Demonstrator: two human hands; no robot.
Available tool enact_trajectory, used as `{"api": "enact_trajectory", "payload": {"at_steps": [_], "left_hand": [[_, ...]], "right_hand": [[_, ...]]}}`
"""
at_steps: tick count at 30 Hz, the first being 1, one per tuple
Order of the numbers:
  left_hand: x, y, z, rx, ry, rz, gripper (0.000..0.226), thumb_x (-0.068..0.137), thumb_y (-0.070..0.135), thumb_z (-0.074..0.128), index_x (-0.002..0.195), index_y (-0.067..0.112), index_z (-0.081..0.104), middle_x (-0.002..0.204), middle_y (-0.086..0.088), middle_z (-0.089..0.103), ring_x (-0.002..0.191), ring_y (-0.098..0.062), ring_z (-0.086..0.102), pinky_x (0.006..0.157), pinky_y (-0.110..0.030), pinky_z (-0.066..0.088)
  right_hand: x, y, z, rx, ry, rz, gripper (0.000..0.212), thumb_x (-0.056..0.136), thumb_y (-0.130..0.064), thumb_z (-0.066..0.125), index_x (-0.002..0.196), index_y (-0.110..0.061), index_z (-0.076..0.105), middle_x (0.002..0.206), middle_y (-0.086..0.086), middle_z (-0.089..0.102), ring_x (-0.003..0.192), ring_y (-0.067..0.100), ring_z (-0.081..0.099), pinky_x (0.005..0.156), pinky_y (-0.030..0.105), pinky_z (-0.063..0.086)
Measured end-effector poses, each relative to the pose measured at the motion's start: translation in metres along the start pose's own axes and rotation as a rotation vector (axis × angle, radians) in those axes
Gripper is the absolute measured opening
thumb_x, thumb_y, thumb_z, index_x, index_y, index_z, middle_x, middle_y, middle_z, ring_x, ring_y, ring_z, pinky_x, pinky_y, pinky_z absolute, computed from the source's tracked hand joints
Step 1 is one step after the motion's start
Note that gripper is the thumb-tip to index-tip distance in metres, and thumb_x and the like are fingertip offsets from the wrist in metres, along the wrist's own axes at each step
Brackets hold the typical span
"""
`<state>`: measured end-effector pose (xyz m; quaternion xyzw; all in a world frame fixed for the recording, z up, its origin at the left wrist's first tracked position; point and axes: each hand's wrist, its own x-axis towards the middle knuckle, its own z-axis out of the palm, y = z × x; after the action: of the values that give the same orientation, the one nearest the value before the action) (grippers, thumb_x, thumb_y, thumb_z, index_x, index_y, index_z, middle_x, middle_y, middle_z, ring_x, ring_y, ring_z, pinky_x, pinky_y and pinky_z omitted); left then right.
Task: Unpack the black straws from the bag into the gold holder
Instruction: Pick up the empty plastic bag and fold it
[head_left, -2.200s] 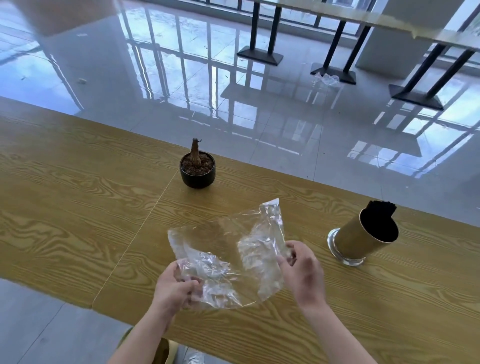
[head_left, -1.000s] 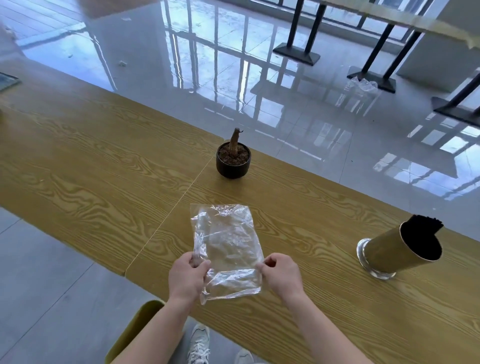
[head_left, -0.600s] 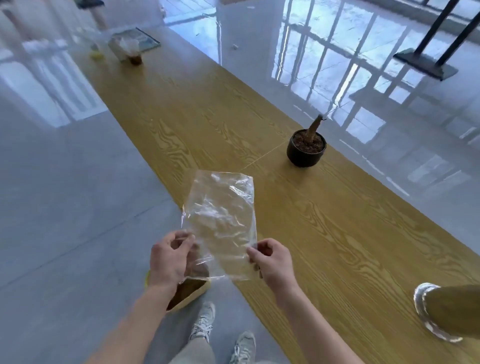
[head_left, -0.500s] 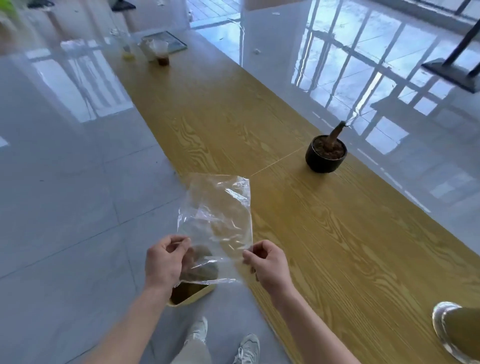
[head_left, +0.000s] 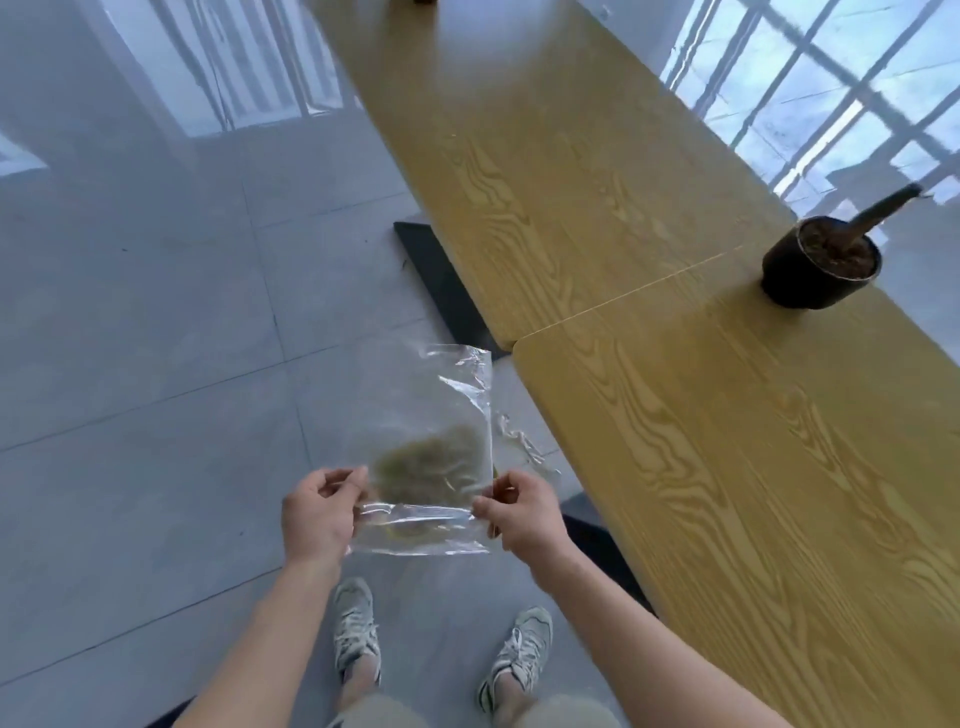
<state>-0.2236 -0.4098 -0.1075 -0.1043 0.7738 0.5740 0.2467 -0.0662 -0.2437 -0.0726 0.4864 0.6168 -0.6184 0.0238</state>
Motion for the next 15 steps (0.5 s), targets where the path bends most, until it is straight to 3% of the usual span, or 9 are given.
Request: {"api": "enact_trajectory", "payload": {"at_steps": [3,6,10,13,15], "left_hand": [[0.030,-0.030,-0.020,-0.025,-0.051,-0.088,0.018,0.086,0.014,0.077,0.101,0.007,0.070,0.083,-0.013,0.075,0.062,-0.013,0.065,0.063,-0.029,0.054],[0.054,-0.064,-0.033,-0.142,-0.106,-0.243,0.034,0.086,0.015,0.076,0.117,0.014,0.063,0.085,-0.007,0.069,0.062,-0.014,0.058,0.062,-0.032,0.046],[0.078,-0.115,-0.017,-0.287,-0.209,-0.453,0.051,0.086,0.010,0.074,0.132,0.014,0.053,0.104,-0.014,0.070,0.083,-0.029,0.065,0.072,-0.039,0.052],[0.098,-0.156,0.010,-0.201,-0.252,-0.503,0.041,0.086,0.013,0.076,0.124,0.014,0.058,0.110,-0.012,0.070,0.091,-0.033,0.069,0.078,-0.043,0.057],[0.113,-0.180,0.030,-0.113,-0.205,-0.471,0.023,0.086,0.009,0.076,0.104,0.016,0.063,0.098,-0.013,0.070,0.082,-0.028,0.073,0.068,-0.038,0.060]], "right_hand": [[0.017,0.031,0.036,0.053,0.036,0.157,0.011,0.086,-0.006,0.075,0.084,-0.008,0.064,0.066,0.004,0.069,0.048,0.009,0.056,0.044,0.022,0.043],[0.044,0.066,0.070,0.134,0.088,0.285,0.016,0.086,-0.004,0.074,0.079,-0.009,0.061,0.066,0.009,0.067,0.050,0.015,0.051,0.043,0.024,0.040],[0.086,0.113,0.114,0.294,0.153,0.392,0.011,0.086,-0.004,0.074,0.080,-0.004,0.064,0.065,0.009,0.068,0.053,0.017,0.054,0.045,0.025,0.039],[0.121,0.149,0.144,0.392,0.222,0.457,0.010,0.086,-0.004,0.075,0.085,-0.003,0.066,0.062,0.008,0.068,0.048,0.014,0.055,0.043,0.024,0.042],[0.145,0.168,0.159,0.428,0.244,0.480,0.012,0.087,-0.005,0.075,0.089,0.000,0.064,0.061,0.008,0.069,0.047,0.014,0.057,0.044,0.025,0.045]]}}
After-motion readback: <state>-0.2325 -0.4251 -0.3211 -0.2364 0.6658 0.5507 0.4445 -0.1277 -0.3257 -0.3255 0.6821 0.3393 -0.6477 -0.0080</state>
